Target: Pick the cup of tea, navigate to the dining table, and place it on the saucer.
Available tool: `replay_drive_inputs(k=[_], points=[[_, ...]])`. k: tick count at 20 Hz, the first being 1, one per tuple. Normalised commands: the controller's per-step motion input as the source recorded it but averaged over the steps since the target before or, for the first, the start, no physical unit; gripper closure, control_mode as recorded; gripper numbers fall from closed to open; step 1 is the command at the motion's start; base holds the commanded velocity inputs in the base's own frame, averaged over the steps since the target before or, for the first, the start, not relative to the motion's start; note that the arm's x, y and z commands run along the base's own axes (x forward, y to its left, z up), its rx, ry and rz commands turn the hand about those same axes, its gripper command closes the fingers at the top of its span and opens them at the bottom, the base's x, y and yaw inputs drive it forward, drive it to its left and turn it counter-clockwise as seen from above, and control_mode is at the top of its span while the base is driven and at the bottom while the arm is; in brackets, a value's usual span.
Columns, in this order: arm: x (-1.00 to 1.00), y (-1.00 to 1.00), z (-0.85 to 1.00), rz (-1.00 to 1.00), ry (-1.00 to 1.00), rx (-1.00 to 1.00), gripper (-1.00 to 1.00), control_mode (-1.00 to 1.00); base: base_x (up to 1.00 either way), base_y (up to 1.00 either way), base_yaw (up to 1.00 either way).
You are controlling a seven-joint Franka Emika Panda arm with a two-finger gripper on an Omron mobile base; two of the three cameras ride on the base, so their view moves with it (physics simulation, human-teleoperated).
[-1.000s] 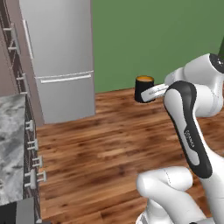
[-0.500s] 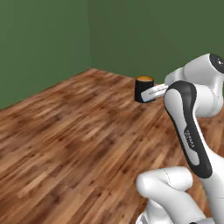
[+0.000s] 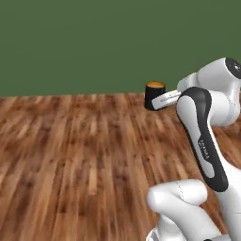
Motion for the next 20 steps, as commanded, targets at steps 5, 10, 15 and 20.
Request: replay_drive_inputs(k=[5,10,15,20], points=[[0.00,0.00,0.00,0.00,0.00,0.00,1.00,1.00,0.00,0.18,-1.00],[0.00,0.00,0.00,0.00,0.00,0.00,1.00,1.00,0.00,0.18,-1.00],[0.00,0.00,0.00,0.00,0.00,0.00,1.00,1.00,0.15,0.26,-0.95],[0.00,0.00,0.00,0.00,0.00,0.00,1.00,1.00,0.68,0.50,-0.80]])
